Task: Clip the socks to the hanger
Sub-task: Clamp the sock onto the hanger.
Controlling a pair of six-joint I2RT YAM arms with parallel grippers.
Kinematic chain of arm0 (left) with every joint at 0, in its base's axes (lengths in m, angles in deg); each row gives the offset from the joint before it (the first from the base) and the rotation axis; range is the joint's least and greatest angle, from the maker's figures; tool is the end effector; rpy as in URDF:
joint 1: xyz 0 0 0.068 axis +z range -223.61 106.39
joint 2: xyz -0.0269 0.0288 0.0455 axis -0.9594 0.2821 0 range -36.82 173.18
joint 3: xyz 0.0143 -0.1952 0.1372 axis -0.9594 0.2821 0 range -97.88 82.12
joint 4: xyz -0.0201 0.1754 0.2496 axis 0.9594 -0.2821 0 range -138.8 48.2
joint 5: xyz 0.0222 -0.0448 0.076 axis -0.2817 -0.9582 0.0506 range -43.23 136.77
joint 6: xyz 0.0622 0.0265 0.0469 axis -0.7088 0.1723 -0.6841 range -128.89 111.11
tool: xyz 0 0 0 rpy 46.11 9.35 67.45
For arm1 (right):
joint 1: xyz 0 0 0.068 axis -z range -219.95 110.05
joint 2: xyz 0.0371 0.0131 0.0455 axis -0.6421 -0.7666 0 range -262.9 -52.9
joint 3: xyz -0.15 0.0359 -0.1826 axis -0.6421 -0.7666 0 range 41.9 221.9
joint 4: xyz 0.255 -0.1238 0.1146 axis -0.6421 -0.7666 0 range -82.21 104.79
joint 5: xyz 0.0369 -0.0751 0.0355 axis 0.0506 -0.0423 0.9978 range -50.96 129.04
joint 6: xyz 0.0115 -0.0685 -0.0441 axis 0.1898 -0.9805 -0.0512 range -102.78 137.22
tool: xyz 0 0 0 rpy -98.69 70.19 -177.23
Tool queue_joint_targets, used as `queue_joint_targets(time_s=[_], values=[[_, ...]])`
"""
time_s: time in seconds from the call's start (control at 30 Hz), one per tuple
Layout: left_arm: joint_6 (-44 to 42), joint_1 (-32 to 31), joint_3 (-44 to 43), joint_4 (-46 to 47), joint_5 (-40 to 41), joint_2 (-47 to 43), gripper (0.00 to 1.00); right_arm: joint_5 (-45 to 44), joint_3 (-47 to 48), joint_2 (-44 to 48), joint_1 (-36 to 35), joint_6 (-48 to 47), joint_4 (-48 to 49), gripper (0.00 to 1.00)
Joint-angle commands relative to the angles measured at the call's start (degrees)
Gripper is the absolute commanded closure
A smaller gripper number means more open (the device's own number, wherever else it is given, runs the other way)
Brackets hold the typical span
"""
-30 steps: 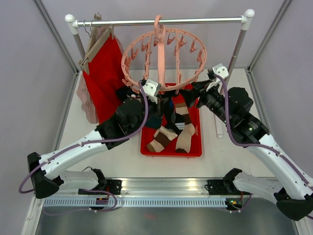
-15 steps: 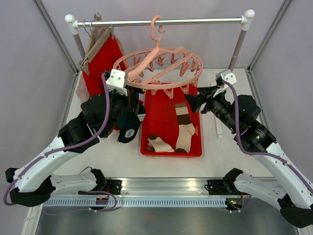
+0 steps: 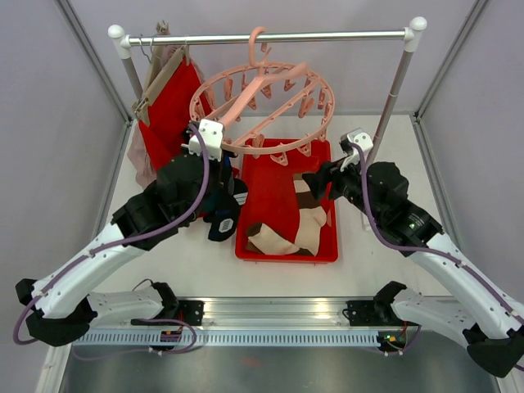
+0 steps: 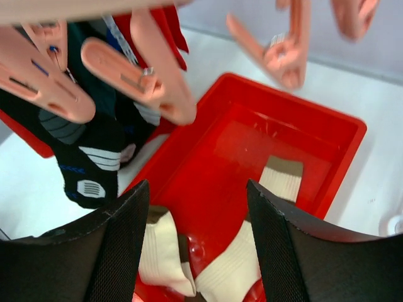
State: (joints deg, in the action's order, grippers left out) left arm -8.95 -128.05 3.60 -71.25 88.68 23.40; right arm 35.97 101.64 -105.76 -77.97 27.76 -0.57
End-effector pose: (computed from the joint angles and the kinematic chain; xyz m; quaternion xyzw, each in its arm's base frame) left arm 0.2073 -0.2077 0.4361 0.1283 0.7453 -0.0253 0.6538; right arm 0.2452 0.1868 0.3690 -0.1628 0.7396 0.2499 0.6033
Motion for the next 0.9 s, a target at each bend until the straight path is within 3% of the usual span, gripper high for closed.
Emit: queue_joint_targets(time_s=[0.0, 0.47, 0.7, 0.87], values=[[-0.6, 2.4, 2.5, 3.4, -0.1, 0.7, 0.98, -1.7, -2.4, -1.5, 0.1, 1.6, -0.4, 0.31], [5.0, 7.1, 6.3, 7.9, -5.8, 2.8, 0.95, -7.5, -9.8, -16.7, 0.1, 5.3, 10.2, 0.34], [6.5, 7.1, 5.9, 10.3, -8.6, 3.4, 0.97, -16.3, -3.9, -34.9, 0.7, 6.9, 14.0, 0.34], [7.1, 7.1, 5.4, 10.6, -10.4, 3.2, 0.97, -14.2, 2.0, -44.6, 3.6, 8.8, 14.4, 0.35]])
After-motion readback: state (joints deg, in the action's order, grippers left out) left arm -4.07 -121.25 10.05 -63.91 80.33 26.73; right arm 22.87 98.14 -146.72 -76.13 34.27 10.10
